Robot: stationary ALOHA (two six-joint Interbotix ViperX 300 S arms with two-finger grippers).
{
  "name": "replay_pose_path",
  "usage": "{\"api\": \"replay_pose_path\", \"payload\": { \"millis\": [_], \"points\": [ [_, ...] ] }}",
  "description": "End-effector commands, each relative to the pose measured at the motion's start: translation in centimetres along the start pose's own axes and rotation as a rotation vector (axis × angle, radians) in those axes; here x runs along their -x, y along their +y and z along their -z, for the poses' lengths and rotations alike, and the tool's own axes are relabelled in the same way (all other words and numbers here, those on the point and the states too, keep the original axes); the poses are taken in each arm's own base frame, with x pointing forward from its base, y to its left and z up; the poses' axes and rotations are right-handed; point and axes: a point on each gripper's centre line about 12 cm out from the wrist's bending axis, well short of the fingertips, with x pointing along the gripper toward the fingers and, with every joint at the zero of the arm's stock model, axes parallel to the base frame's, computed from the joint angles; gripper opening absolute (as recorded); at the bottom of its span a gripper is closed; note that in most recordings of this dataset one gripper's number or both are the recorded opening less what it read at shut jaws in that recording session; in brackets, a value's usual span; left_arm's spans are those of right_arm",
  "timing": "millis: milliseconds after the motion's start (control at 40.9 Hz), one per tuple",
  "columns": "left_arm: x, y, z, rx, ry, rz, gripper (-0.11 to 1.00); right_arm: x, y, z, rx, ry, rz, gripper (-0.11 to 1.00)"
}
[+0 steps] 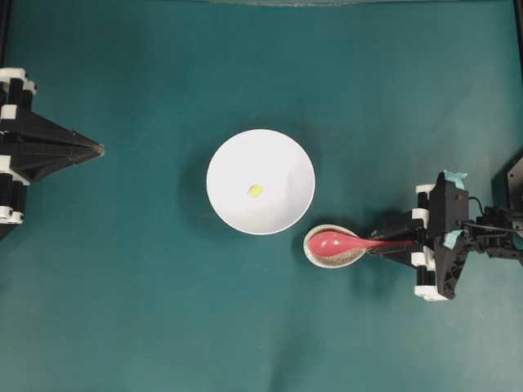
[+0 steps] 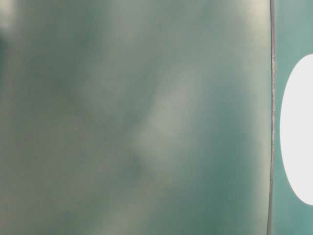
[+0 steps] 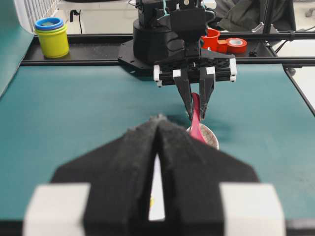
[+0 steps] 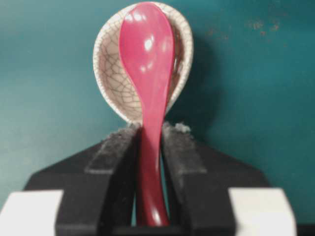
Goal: Scoop the yellow hexagonal prism block from the bowl with a spoon using the right arm.
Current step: 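Close the right gripper on the spoon handle and adjust the grip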
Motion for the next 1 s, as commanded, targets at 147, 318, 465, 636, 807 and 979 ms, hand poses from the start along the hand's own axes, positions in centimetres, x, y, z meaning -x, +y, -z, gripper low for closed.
{"api": "replay_pose_path", "payload": {
  "millis": [147, 318, 465, 636, 807, 979],
  "points": [
    [-0.3, 0.0, -1.0, -0.005, -0.023, 0.000, -0.01, 0.0, 0.4, -0.5, -0.006, -0.021, -0.011, 0.29],
    [-0.3, 0.0, -1.0, -0.005, -0.023, 0.000, -0.01, 0.1, 0.3, -0.5, 0.020, -0.033, -0.013, 0.49],
    [-0.3, 0.0, -1.0, -0.005, -0.023, 0.000, -0.01, 0.4, 0.3, -0.8, 0.066, -0.092, -0.021, 0.53],
    [-0.3, 0.0, -1.0, -0.005, -0.023, 0.000, -0.01, 1.6, -0.1, -0.3, 0.112, -0.162, -0.024, 0.53],
    [-0.3, 0.0, -1.0, -0.005, -0.023, 0.000, -0.01, 1.8, 0.0, 0.3, 0.155, -0.211, -0.028, 0.53],
    [-0.3, 0.0, -0.9, -0.005, -0.021, 0.000, -0.01, 0.5, 0.1, 1.6, 0.158, -0.208, -0.007, 0.53]
  ]
}}
